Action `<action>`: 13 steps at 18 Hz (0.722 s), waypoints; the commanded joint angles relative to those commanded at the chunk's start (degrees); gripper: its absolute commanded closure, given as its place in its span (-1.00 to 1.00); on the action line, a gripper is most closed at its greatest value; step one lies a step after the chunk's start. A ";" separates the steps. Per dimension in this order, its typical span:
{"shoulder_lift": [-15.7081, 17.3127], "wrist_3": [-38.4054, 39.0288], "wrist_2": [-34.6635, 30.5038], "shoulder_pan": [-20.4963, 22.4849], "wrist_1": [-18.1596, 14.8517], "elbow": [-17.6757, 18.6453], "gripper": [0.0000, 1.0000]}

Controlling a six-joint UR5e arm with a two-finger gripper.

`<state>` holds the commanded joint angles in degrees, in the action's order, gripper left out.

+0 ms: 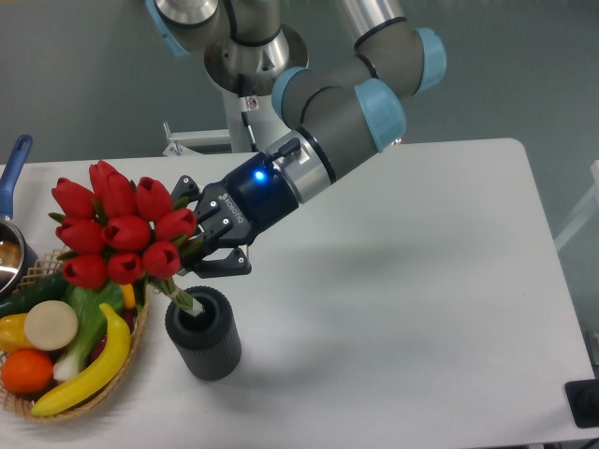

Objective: Insert the flowers into the vase
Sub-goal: 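Lower the tulip stems into the black vase opening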

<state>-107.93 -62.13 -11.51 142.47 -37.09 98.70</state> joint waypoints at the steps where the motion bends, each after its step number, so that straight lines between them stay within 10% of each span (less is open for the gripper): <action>1: -0.17 -1.05 -0.09 0.09 0.00 0.88 1.00; 13: -5.00 -15.55 -0.09 1.58 -0.09 6.95 0.72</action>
<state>-112.93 -77.68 -11.60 144.05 -37.18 105.64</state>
